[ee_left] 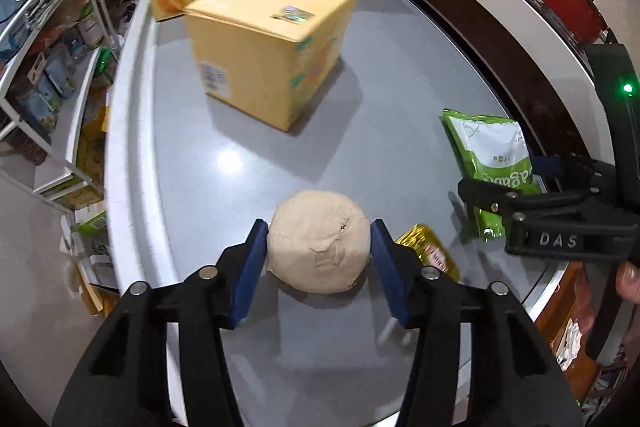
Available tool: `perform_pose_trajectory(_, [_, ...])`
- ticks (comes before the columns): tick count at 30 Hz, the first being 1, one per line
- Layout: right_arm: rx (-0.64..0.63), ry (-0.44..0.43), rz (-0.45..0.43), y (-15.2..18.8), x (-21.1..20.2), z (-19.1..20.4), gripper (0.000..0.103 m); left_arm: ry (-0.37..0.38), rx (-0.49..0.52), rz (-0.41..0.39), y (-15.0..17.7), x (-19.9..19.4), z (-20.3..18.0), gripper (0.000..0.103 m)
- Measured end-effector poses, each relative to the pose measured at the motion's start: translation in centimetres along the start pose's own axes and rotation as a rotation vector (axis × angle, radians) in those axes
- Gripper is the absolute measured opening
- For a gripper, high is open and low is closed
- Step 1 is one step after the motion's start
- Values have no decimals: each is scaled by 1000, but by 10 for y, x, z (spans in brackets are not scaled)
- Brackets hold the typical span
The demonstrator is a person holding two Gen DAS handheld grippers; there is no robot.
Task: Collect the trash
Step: 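Grasp the bread roll with the left tool while the right tool grasps the green chip bag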
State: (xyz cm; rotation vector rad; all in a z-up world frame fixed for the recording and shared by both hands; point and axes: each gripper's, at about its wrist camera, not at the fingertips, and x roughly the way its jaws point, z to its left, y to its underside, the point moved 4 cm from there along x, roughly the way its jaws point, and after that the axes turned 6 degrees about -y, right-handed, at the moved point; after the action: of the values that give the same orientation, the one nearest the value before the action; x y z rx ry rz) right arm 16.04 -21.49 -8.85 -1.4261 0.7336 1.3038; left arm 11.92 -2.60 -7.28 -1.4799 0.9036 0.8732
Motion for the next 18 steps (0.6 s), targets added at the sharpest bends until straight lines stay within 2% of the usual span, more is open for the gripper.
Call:
perform_pose_trajectory(2, [-7,15,4,0,1,0,90,-9,-6,-19,-1,-5,3,75])
perform_pose_trajectory(4, [7,20,7,-2,1,-1,91,-8,-7,-29,-2,-6,1,76])
perform_pose_trajectory(9, [84,0,22,-12,11,-12,97,-80,22,-26,-1,2,-4,76])
perform_pose_trajectory(13, [93,-1,18,-15,11,-13,97,-74,14,-26,2,8,-6,76])
perform_pose_trajectory(14, [92,-8,15,-16,12,-12,97,-82,14,-25,3,9,-6,75])
perform_pose_trajectory(15, [91,-10,8,-17,10,-11,94,-86,14,-24,5,9,-5,69])
perform_pose_trajectory(17, [81,0,-2,-18,8,-13,87,-92,9,-19,6,10,-5,61])
perform_pose_trajectory(18, [65,6,-12,-18,6,-9,79,-88,5,-16,7,11,-4,56])
